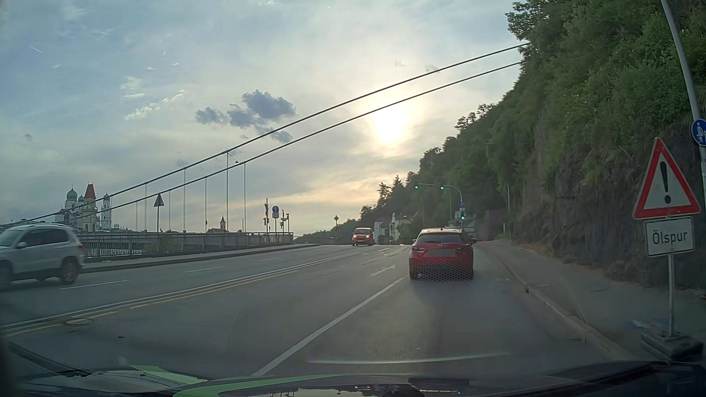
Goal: Follow the waypoints while adhering to traffic rules and regulations
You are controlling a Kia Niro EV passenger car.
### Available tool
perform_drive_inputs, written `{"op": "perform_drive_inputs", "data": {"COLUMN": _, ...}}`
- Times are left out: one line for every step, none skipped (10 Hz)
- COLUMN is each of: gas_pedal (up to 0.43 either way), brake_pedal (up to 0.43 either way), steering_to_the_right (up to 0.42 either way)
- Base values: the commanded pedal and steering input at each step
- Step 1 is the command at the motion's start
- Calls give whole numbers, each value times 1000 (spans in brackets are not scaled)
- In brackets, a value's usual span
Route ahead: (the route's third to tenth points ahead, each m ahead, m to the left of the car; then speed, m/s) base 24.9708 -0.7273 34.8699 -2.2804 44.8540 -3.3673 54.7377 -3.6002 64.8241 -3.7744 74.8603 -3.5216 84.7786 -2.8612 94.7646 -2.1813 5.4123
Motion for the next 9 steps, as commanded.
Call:
{"op": "perform_drive_inputs", "data": {"gas_pedal": 398, "brake_pedal": 0, "steering_to_the_right": 106}}
{"op": "perform_drive_inputs", "data": {"gas_pedal": 398, "brake_pedal": 0, "steering_to_the_right": 106}}
{"op": "perform_drive_inputs", "data": {"gas_pedal": 398, "brake_pedal": 0, "steering_to_the_right": 106}}
{"op": "perform_drive_inputs", "data": {"gas_pedal": 378, "brake_pedal": 0, "steering_to_the_right": 108}}
{"op": "perform_drive_inputs", "data": {"gas_pedal": 378, "brake_pedal": 0, "steering_to_the_right": 108}}
{"op": "perform_drive_inputs", "data": {"gas_pedal": 378, "brake_pedal": 0, "steering_to_the_right": 109}}
{"op": "perform_drive_inputs", "data": {"gas_pedal": 378, "brake_pedal": 0, "steering_to_the_right": 110}}
{"op": "perform_drive_inputs", "data": {"gas_pedal": 319, "brake_pedal": 0, "steering_to_the_right": 109}}
{"op": "perform_drive_inputs", "data": {"gas_pedal": 311, "brake_pedal": 0, "steering_to_the_right": 109}}
